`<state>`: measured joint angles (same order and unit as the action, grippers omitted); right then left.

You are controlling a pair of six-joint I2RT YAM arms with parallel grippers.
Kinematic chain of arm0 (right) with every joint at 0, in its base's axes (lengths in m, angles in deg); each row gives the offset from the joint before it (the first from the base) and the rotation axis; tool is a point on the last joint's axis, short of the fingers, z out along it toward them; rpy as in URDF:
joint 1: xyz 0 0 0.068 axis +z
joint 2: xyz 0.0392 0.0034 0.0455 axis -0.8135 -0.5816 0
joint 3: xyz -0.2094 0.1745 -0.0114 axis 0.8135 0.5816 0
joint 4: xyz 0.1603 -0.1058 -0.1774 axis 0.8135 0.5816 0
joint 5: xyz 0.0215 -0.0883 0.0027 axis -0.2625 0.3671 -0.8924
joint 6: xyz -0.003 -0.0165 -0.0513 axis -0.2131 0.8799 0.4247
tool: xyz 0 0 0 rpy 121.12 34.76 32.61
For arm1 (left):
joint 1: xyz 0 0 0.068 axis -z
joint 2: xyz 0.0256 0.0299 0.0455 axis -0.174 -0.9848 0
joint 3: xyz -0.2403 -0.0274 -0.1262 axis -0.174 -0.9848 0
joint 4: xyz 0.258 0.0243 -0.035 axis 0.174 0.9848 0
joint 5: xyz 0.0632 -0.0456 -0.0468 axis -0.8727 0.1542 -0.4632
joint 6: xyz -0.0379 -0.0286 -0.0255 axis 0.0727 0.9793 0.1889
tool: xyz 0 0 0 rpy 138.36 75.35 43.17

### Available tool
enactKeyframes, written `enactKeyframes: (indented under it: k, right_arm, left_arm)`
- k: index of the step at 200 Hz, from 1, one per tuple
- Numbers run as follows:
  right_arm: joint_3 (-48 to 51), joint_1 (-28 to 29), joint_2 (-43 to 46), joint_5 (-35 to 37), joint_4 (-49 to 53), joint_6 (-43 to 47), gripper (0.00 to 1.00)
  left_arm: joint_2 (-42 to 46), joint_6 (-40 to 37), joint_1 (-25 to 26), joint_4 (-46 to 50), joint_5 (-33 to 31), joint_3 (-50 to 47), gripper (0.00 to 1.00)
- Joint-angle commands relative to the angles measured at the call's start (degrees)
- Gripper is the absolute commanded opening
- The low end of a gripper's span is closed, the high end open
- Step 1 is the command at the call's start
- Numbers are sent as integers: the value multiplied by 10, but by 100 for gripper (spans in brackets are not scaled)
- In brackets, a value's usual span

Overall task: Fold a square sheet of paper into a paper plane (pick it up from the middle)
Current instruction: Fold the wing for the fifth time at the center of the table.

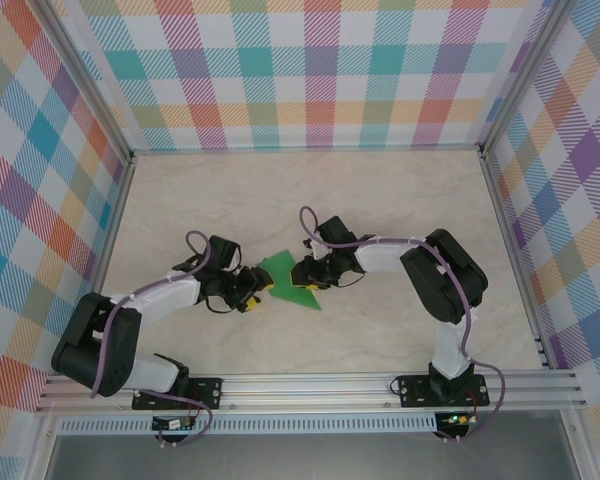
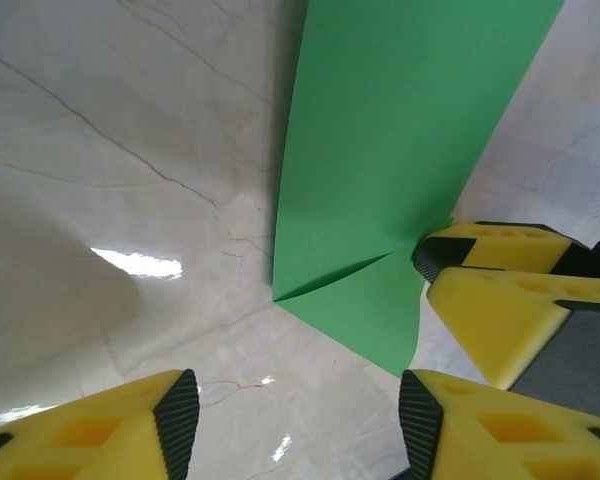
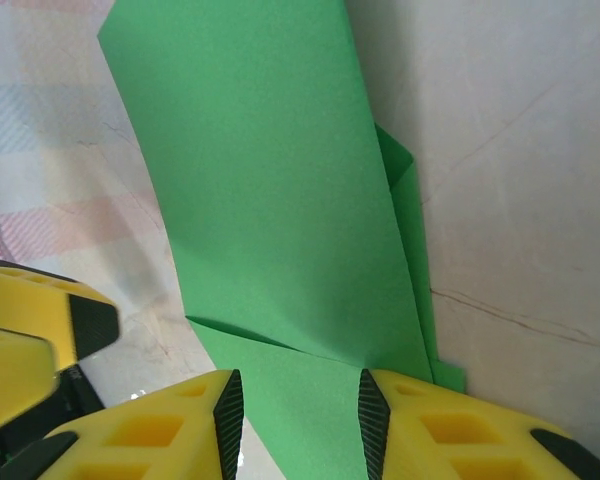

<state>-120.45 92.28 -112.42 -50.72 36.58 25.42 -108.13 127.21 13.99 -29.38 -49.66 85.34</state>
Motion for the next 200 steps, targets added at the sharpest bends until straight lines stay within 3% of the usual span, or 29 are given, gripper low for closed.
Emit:
enactKeyframes:
  k: [1,48,157,200]
  right_arm:
    - [19,-13,-11,-23,-21,-18,38]
    - [32,-26,-11,-47,-44,-31,38]
    - [39,-37,-9,-81,-69,-48,38]
    - [42,-38,11,-91,-79,-43,41]
  left_arm:
    - [-22,19,14,-33,8,11,53]
    - [-61,32,30,-58,7,26,43]
    - [-103,37,32,-106,26,43,33]
    - [-97,54,32,-140,34,36,23]
